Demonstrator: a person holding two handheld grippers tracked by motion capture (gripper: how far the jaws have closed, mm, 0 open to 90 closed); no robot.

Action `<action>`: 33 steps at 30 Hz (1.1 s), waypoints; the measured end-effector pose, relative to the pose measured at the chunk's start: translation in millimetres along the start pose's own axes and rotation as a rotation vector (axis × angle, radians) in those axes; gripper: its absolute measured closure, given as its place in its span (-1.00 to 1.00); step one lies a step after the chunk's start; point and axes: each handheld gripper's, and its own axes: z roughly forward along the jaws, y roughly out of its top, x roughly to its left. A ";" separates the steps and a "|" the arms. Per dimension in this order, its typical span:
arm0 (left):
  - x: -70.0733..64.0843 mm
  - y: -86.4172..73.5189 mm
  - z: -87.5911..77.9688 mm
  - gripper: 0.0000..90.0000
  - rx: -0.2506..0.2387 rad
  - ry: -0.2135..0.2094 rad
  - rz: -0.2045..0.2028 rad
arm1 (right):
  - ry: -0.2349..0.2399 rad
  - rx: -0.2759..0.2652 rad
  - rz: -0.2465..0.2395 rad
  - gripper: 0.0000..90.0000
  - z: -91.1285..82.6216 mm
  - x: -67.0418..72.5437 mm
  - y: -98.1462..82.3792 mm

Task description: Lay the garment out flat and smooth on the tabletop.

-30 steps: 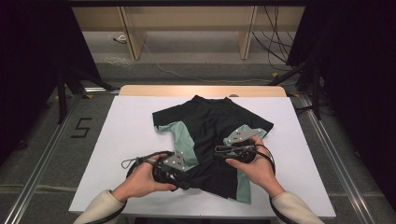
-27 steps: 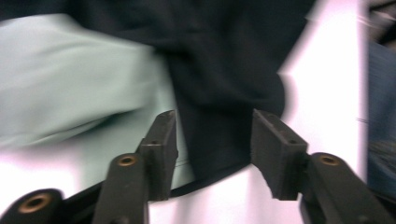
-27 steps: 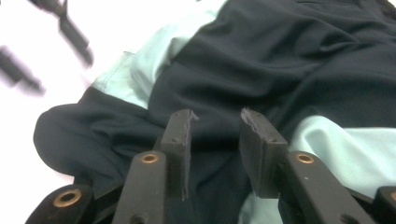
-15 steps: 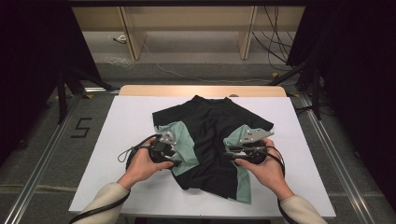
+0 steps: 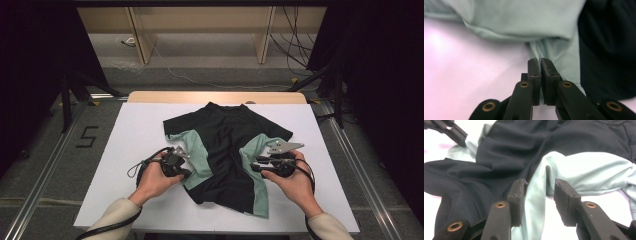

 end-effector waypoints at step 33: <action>-10.5 -9.7 -15.5 0.09 -0.094 -0.039 -0.002 | -0.003 0.123 0.073 0.28 -5.5 -0.8 -25.0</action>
